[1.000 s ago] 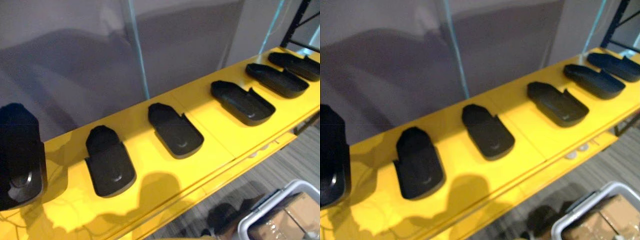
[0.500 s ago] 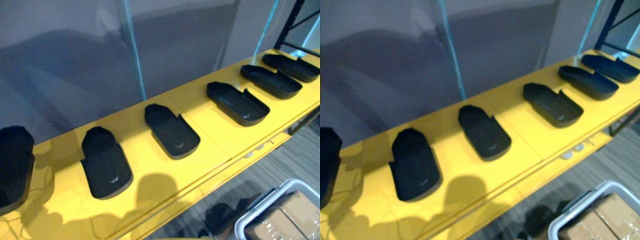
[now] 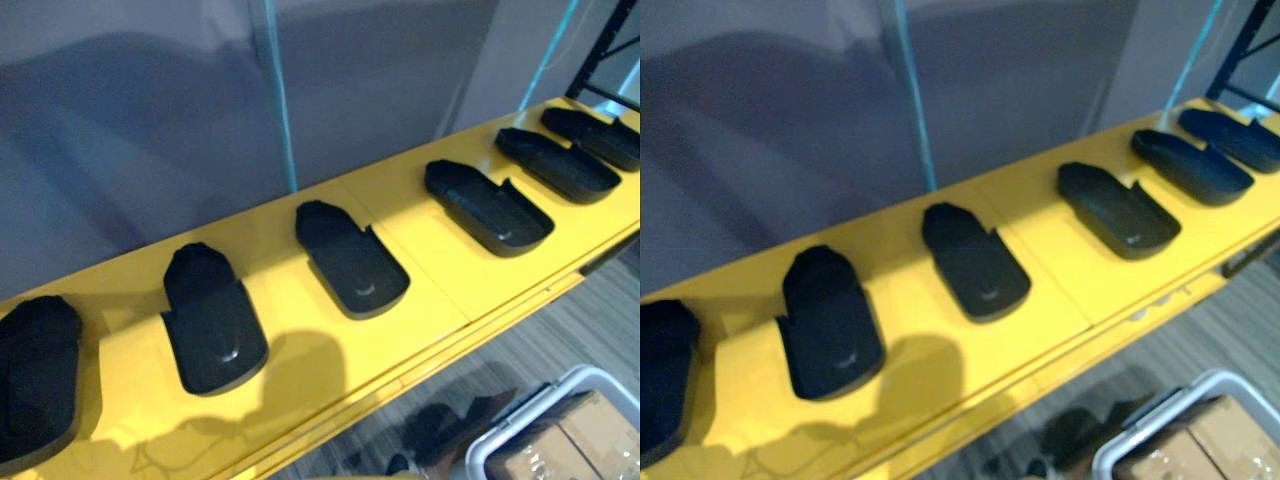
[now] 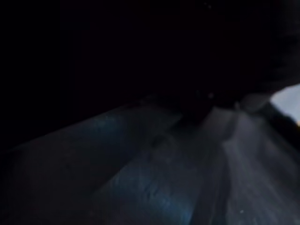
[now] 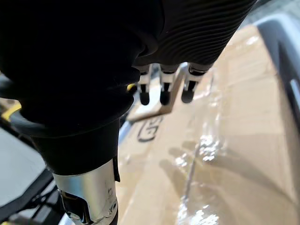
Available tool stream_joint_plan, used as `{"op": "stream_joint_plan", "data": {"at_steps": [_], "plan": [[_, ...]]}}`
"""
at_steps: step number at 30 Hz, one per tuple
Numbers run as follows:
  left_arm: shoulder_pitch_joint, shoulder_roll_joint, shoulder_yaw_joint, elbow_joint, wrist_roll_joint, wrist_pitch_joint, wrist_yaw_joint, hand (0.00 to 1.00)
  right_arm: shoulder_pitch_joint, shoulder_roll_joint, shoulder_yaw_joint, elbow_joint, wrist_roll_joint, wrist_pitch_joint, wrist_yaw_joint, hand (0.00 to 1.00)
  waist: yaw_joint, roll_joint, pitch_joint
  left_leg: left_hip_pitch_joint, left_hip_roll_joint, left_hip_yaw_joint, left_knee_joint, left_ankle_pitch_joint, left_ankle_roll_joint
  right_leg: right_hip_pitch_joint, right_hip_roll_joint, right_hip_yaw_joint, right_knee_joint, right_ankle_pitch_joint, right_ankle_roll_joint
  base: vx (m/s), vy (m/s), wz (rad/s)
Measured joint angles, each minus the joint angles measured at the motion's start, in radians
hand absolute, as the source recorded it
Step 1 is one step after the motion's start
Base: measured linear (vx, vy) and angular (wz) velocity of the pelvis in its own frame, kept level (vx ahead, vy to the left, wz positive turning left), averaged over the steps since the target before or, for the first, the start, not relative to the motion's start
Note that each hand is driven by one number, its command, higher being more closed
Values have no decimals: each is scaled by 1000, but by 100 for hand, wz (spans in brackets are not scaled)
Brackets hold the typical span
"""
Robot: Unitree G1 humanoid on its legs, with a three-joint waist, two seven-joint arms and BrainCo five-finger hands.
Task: Walk over and take plastic housings, then place them on the shelf
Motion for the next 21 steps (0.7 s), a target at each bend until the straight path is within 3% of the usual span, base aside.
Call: {"op": "stream_joint_plan", "data": {"at_steps": [9, 10, 16, 21], "plan": [[57, -55, 0, -88, 12, -8, 74, 100, -15, -89, 3, 0, -1, -1, 36, 0, 8, 20, 41, -20, 8, -13, 44, -22, 2, 7, -2, -13, 4, -5, -3, -20, 2, 5], [60, -55, 0, -91, 12, -9, 77, 0, -16, -89, 4, 0, -2, -1, 37, 0, 9, 19, 42, -20, 9, -13, 44, -22, 2, 7, -2, -14, 7, -7, -3, 0, 0, 0], [93, -67, -8, -105, 58, 0, 107, 0, -36, -90, 11, 0, -2, -1, 46, 0, 8, 1, 54, -25, 10, -12, 48, -22, 2, -5, -6, -14, 28, -18, -4, 0, 0, 0], [92, -99, -9, -105, 59, 23, 187, 0, -37, -102, 10, 0, -2, -8, 53, 0, 8, -4, 60, -35, 10, -12, 58, -26, 6, -24, -16, -13, 62, -35, -4, -18, 6, 1]]}}
